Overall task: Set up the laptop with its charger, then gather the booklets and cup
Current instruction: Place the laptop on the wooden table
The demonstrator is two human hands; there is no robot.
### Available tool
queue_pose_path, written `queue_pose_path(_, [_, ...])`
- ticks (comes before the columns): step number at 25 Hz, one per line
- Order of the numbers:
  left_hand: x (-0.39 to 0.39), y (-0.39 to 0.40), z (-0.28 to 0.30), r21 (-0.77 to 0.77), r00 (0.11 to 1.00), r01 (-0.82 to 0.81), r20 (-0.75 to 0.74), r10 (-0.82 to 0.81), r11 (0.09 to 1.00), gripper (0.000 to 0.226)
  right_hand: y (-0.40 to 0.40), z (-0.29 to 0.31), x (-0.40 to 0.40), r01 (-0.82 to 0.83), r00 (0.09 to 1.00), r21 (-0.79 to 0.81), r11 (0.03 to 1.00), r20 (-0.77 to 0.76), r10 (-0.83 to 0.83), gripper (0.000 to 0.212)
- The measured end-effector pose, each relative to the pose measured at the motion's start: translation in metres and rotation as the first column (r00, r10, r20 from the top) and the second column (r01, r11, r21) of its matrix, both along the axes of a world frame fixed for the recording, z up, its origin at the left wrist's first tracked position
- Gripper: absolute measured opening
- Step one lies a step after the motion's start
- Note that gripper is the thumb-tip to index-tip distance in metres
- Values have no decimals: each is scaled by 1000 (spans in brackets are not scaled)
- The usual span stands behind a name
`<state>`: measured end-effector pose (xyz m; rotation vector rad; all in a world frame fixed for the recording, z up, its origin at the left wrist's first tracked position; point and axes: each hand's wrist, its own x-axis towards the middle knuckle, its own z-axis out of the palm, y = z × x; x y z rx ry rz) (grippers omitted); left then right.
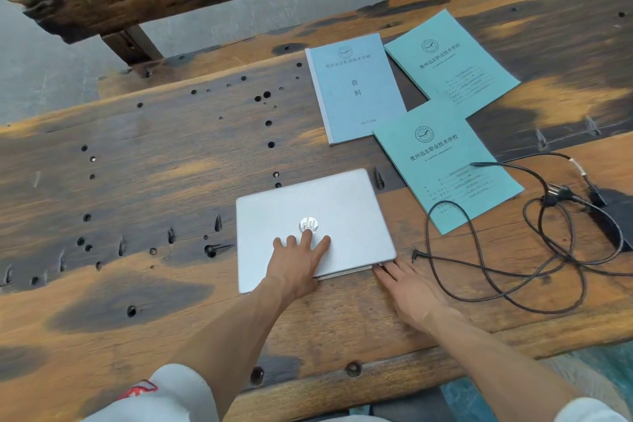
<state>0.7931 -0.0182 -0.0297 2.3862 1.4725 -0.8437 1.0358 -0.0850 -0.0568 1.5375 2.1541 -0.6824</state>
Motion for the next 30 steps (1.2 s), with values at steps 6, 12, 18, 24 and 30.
queue_pose_path(6, [-6, 22, 42, -101, 998, -30, 60, 36, 994, 71, 21, 16, -9, -79, 995, -47, 996, 61, 82, 64])
queue_pose_path(12, [-17, 69, 88, -196, 973, -118, 174, 153, 973, 57, 41, 23, -12, -179, 971, -116, 977, 138, 194, 48])
queue_pose_path(18, [-27, 123, 134, -177, 897, -275, 308, 318, 945, 15, 40, 19, -13, -154, 971, -161, 975, 156, 179, 48])
queue_pose_path(24, [-32, 161, 147, 188, 905, -326, 346, 248, 926, 6, 35, 21, -13, -144, 973, -176, 974, 156, 172, 54])
queue_pose_path(30, [-26, 172, 136, 452, 968, -229, 201, 152, 862, 18, 27, 18, -9, -156, 975, -191, 969, 125, 181, 68])
